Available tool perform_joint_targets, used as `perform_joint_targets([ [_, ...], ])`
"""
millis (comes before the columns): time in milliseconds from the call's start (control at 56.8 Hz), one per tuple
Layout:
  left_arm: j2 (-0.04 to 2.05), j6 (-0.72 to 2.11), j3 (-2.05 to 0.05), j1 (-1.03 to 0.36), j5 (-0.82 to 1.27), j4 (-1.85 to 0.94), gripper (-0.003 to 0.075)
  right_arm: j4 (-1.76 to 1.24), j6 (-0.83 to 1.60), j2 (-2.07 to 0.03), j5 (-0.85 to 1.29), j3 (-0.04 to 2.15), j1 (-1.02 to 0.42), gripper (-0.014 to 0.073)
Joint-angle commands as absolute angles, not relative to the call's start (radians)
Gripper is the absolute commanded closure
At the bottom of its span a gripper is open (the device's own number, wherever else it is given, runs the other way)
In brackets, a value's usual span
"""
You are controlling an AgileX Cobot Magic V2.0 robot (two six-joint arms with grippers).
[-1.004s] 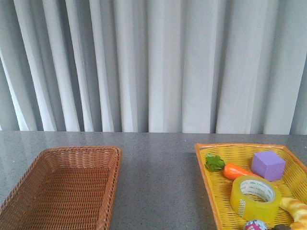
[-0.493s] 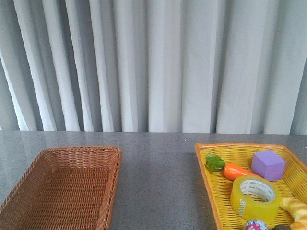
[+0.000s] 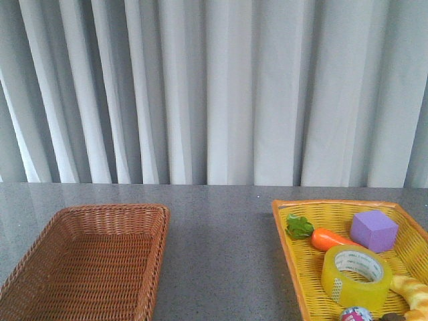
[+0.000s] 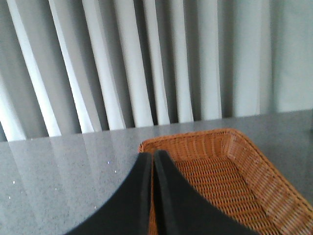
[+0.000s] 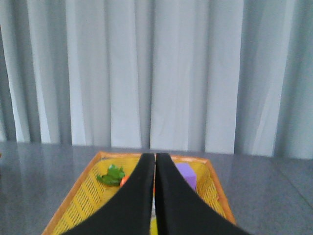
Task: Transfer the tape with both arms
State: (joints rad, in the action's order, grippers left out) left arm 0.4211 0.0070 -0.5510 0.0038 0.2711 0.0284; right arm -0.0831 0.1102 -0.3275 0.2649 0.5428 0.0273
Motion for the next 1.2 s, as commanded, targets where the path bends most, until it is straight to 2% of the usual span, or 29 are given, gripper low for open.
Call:
perform_joint_targets([
  [0,0.503,0.012,-0.598,0.0,0.251,0.02,0.0726,-0.07,0.118,-0.444,0.325,0.637,0.033,0.0597],
  [176,0.563,0.011,-0.598,0.0,0.259,0.02,0.0726,-0.081,0.101,-0.571,0.35,0.646,0.033,0.0597],
  [388,0.582,-0.008,-0.598,0.0,0.287,0.02,0.0722,-0.106,0.101,-0.627,0.379,0.646,0.033,0.0597],
  [511,0.582,-0.077,-0.598,0.0,0.321,0.021,0.0675,-0.105,0.104,-0.636,0.423,0.646,0.033,0.0575],
  [599,0.582,-0.076,-0.598,0.0,0.334,0.021,0.0602,-0.093,0.12,-0.636,0.444,0.646,0.033,0.0516],
  [669,0.582,-0.067,-0.598,0.0,0.334,0.021,0.0502,-0.078,0.12,-0.636,0.455,0.646,0.033,0.044],
  [793,0.582,-0.009,-0.598,0.0,0.334,0.025,0.0302,-0.064,0.119,-0.636,0.471,0.646,0.033,0.0229],
  [881,0.582,0.023,-0.598,0.0,0.333,0.025,0.0199,-0.059,0.119,-0.636,0.476,0.646,0.033,0.0083],
  [916,0.582,0.021,-0.598,0.0,0.333,0.023,0.0174,-0.06,0.118,-0.636,0.477,0.646,0.033,0.0033],
  [1004,0.581,0.021,-0.598,0.0,0.333,0.021,0.0141,-0.079,0.097,-0.636,0.481,0.646,0.033,-0.0028],
  [1180,0.581,0.022,-0.598,-0.012,0.336,0.0,0.0143,-0.089,0.089,-0.653,0.492,0.662,0.033,-0.0003],
])
